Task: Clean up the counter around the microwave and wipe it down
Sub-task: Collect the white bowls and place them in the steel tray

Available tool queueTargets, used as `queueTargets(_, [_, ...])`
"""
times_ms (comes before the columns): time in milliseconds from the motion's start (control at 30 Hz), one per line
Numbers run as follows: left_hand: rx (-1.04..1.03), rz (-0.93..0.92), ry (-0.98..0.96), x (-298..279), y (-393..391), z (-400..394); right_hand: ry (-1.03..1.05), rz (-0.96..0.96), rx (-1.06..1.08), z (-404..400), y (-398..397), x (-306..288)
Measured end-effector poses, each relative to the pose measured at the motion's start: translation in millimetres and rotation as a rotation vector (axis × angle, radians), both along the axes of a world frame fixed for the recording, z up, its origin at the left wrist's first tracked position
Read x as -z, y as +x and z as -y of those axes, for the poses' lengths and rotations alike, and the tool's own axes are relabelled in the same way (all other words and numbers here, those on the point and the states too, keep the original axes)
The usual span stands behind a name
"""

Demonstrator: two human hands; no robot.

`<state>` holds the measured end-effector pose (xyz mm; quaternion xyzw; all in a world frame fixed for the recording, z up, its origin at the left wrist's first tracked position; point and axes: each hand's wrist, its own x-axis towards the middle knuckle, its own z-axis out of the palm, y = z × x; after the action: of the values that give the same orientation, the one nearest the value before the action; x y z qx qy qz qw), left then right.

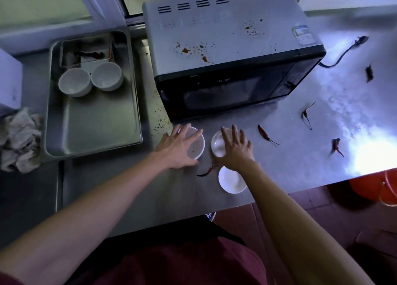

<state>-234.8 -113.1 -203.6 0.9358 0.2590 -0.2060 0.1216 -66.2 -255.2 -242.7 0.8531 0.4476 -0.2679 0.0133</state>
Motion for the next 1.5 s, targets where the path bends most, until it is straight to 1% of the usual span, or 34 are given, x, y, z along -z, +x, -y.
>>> queueTargets(133, [-0.042, 0.036, 0.017, -5.2, -6.8, 0.9, 0.066, 0.060, -0.049, -5.8, -1.5, 0.3])
queueTargets(300, [-0.087, 0.109, 0.047, -14.0, -34.8, -9.0, 0.146, 0.018, -0.079, -21.3, -24.3, -13.2])
queueTargets(467, [-0.104, 0.186, 0.122, -34.1, -73.6, -32.1, 0.211, 0.017, -0.113, -46.2, -55.6, -32.2])
queueTargets(567, [-0.131, 0.223, 0.156, -43.7, -99.9, -48.8, 0.259, 0.004, -0.111, -65.0, -81.9, -43.4])
queueTargets(733, [-0.194, 0.227, 0.143, -46.7, -157.5, -86.0, 0.282, -0.051, -0.133, -100.3, -137.5, -65.4])
queueTargets(933, [-0.314, 0.221, 0.124, -39.4, -233.5, -144.9, 0.325, -0.012, -0.204, -159.7, -197.5, -75.1])
queueTargets(1067, [-0.363, 0.239, 0.085, -34.3, -265.4, -184.0, 0.319, 0.047, -0.270, -203.4, -222.9, -79.5])
queueTargets(1167, [-0.343, 0.216, 0.103, -29.7, -275.6, -207.5, 0.279, 0.074, -0.306, -232.6, -236.4, -74.7])
queueTargets(1400, [-0.272, 0.126, 0.045, 7.0, -272.0, -239.7, 0.152, 0.071, -0.319, -274.5, -252.0, -44.5])
queueTargets(1500, [-0.270, 0.126, 0.038, 18.3, -270.1, -247.7, 0.111, 0.063, -0.315, -285.0, -252.8, -31.8])
